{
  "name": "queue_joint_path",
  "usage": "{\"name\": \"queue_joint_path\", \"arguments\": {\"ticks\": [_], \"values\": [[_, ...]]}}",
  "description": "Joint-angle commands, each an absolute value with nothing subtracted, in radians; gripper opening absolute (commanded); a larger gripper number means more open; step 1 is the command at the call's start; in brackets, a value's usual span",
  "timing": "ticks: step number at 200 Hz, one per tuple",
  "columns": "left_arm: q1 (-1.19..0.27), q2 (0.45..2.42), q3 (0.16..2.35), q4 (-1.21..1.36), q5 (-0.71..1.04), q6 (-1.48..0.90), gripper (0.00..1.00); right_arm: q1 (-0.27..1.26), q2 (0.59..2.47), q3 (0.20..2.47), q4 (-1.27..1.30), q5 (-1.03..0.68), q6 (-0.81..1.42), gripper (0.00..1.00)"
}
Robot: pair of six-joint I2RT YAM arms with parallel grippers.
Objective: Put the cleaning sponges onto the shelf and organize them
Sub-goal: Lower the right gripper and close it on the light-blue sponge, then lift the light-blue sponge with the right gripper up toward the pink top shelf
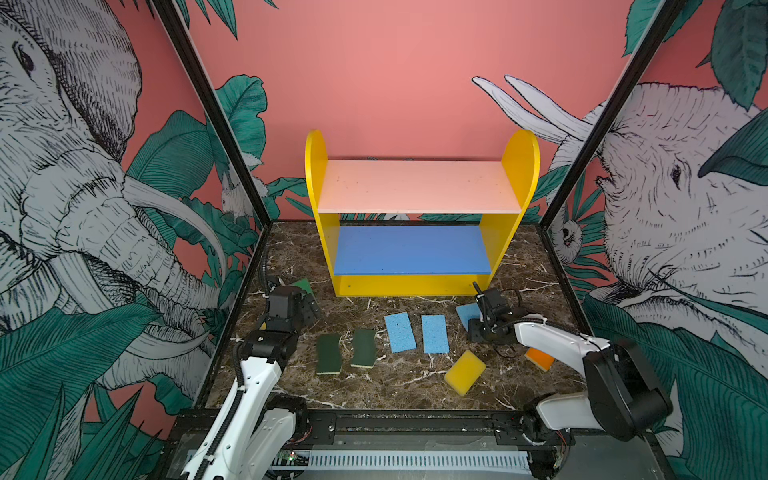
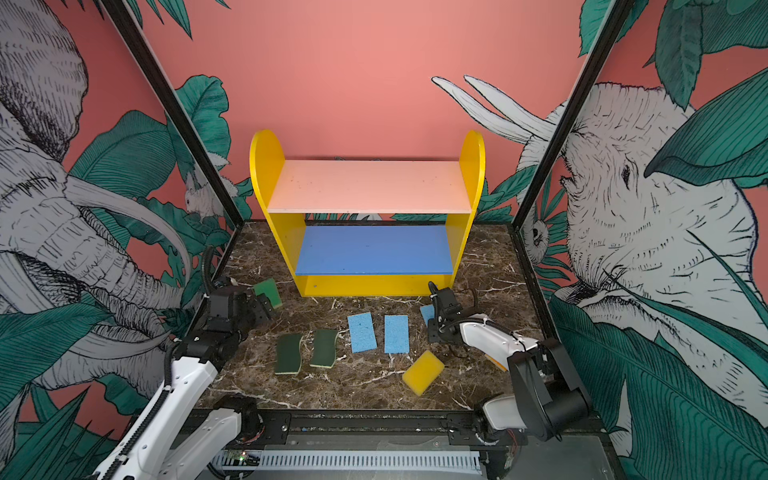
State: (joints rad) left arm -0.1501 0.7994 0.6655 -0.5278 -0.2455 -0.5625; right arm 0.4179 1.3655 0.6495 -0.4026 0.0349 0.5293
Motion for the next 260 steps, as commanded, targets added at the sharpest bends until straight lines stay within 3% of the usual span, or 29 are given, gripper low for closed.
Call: {"name": "queue_joint_path", "arguments": {"ticks": [1,88,140,260], "values": [[-0.153,0.799,0.719,-0.558,-0.238,-0.543,0.87,0.425,1.317,0.646,-0.439,0.028,0.565,0.6],[-0.153,0.806,0.764,-0.58,-0.205,-0.512,0.87,0.471,1.121,0.697,-0.594,0.072,0.651,0.57],[-0.154,0.802,0.802,-0.586,-0.197,-0.486,0.87,0.574,1.025,0.787,-0.7,0.119,0.692,0.57],[-0.159,0.783,0.812,-0.583,-0.216,-0.505,0.87,0.858,1.063,1.183,-0.904,0.376,0.655,0.55]]}}
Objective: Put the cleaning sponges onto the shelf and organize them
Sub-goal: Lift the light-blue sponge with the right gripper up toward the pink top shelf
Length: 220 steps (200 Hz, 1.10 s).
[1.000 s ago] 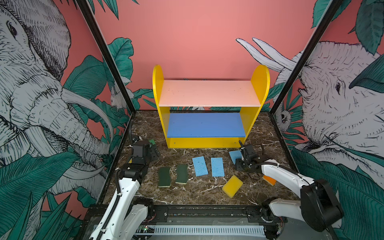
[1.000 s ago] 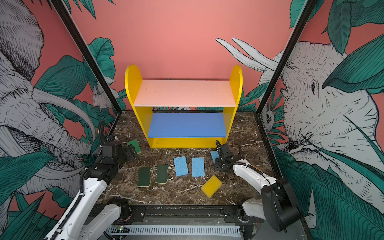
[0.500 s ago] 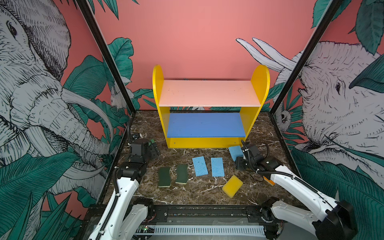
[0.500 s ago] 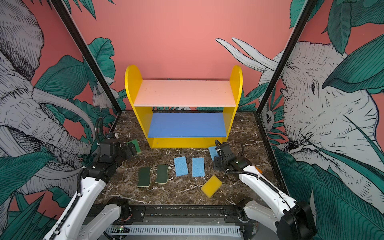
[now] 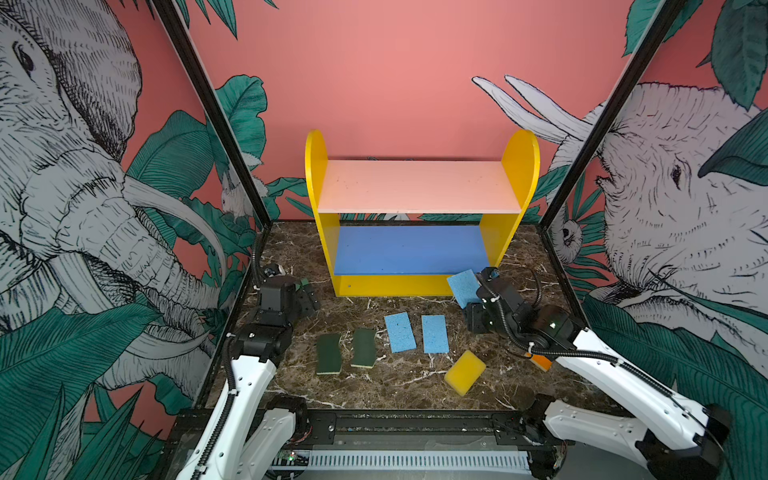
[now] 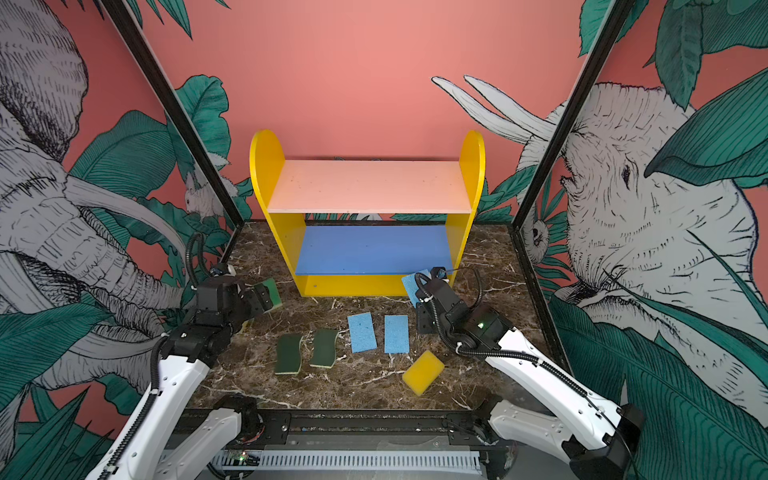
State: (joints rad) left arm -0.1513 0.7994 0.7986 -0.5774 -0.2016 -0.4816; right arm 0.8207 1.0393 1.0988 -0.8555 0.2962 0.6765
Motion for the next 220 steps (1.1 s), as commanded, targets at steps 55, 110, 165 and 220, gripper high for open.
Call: {"name": "queue_joint_path", "arguments": {"ticks": [55,110,165,220], "values": [[-0.162,0.784,0.846,-0.579,-0.22,-0.498,0.88,0.892,1.154,1.37,-0.903,0.365,0.598,0.56],[-0.166,0.798,0.852,-0.567,-0.235,-0.486,0.88,0.899,1.226,1.561,-0.917,0.317,0.516,0.56],[-0.196,0.801,0.878,-0.569,-0.281,-0.476,0.87,0.903,1.299,1.707,-0.897,0.335,0.411,0.56],[-0.281,0.811,0.951,-0.601,-0.333,-0.453,0.88,0.904,1.391,1.849,-0.843,0.386,0.315,0.58]]}}
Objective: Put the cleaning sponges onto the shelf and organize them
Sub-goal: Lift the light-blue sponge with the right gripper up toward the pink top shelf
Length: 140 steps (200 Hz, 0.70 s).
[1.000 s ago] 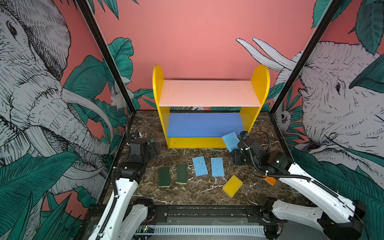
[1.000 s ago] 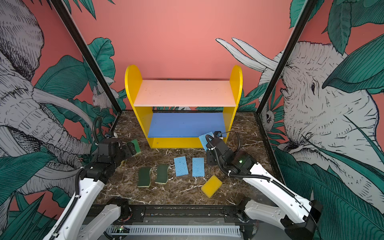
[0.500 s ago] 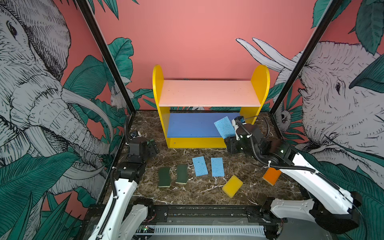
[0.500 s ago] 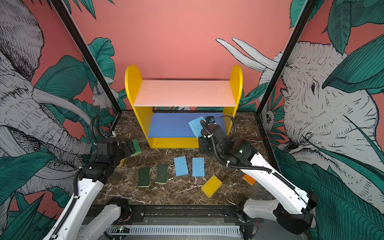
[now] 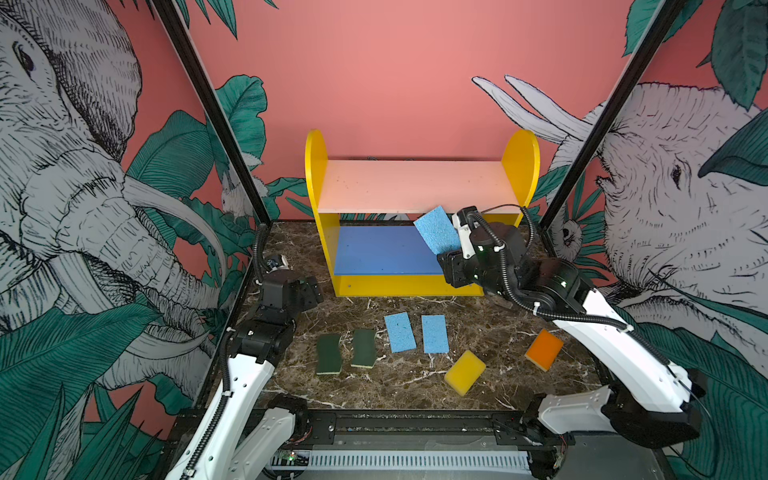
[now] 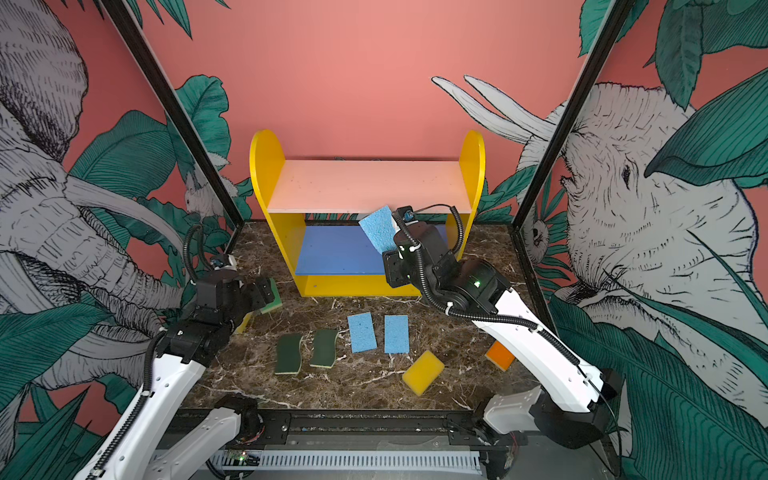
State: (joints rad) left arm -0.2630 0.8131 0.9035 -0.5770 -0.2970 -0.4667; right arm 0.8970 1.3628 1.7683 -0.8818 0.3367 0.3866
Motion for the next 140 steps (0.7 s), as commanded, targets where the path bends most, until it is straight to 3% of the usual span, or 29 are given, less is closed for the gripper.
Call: {"name": "queue_joint_path", "arguments": {"ticks": [1,44,140], "values": [[-0.282,0.811,0.952,-0.602,-0.333,-0.453,0.88,0.903,1.393,1.853,-0.842,0.387,0.312,0.59],[-0.292,0.805,0.963,-0.612,-0.339,-0.447,0.88,0.885,1.455,1.997,-0.836,0.436,0.231,0.63],[-0.335,0.802,1.02,-0.632,-0.337,-0.46,0.88,0.697,1.563,2.154,-0.782,0.405,0.186,0.61]]}}
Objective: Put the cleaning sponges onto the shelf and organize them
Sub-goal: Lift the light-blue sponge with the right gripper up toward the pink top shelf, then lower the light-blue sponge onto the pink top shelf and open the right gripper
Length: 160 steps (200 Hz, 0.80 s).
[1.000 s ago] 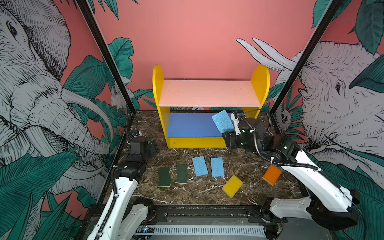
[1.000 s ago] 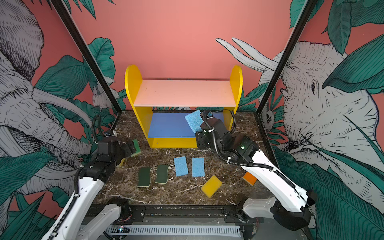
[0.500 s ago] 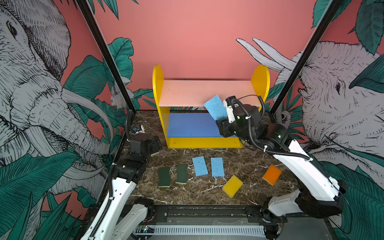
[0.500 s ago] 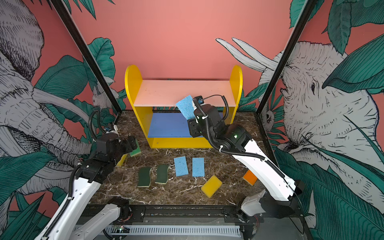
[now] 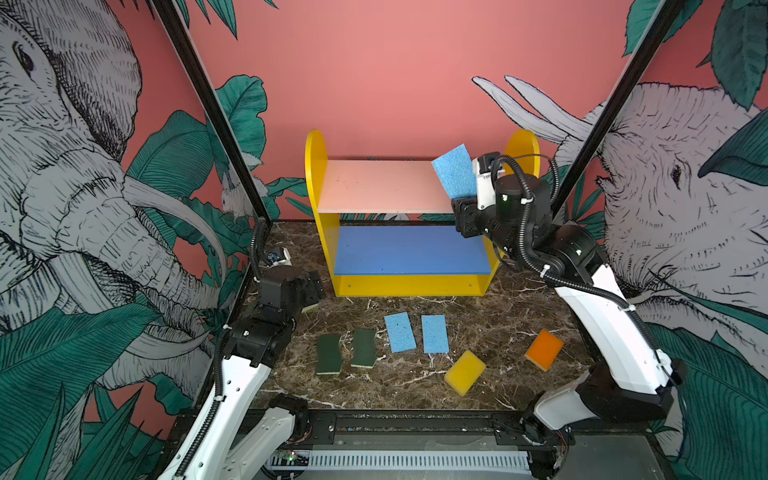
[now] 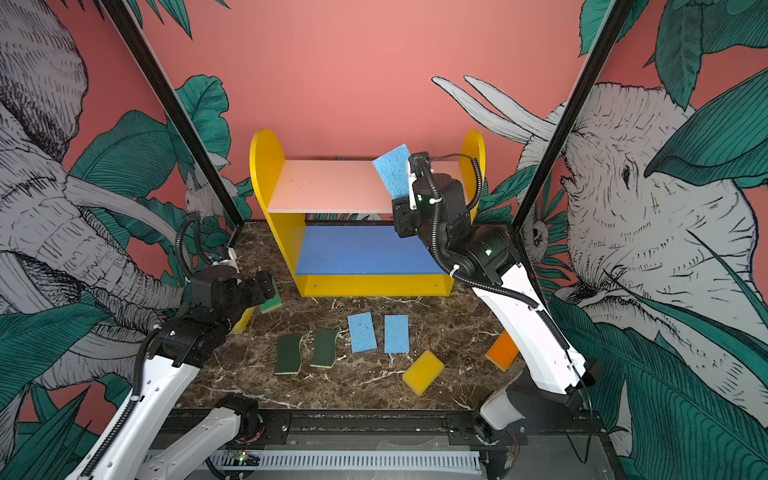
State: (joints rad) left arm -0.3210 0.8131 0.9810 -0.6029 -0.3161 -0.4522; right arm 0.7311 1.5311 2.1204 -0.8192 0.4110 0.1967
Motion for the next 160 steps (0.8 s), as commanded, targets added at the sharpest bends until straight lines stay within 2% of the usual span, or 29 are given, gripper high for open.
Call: {"name": "queue_joint_path", "arguments": {"ticks": [1,65,160], "values": [[-0.336,0.801,1.02,-0.632,-0.337,-0.459,0.88,0.695,1.564,2.155,-0.782,0.405,0.187,0.61],[-0.337,0.808,1.043,-0.648,-0.36,-0.452,0.88,0.601,1.591,2.163,-0.732,0.471,0.243,0.59],[-0.337,0.839,1.019,-0.609,-0.374,-0.45,0.88,0.561,1.624,2.105,-0.679,0.555,0.304,0.59]]}}
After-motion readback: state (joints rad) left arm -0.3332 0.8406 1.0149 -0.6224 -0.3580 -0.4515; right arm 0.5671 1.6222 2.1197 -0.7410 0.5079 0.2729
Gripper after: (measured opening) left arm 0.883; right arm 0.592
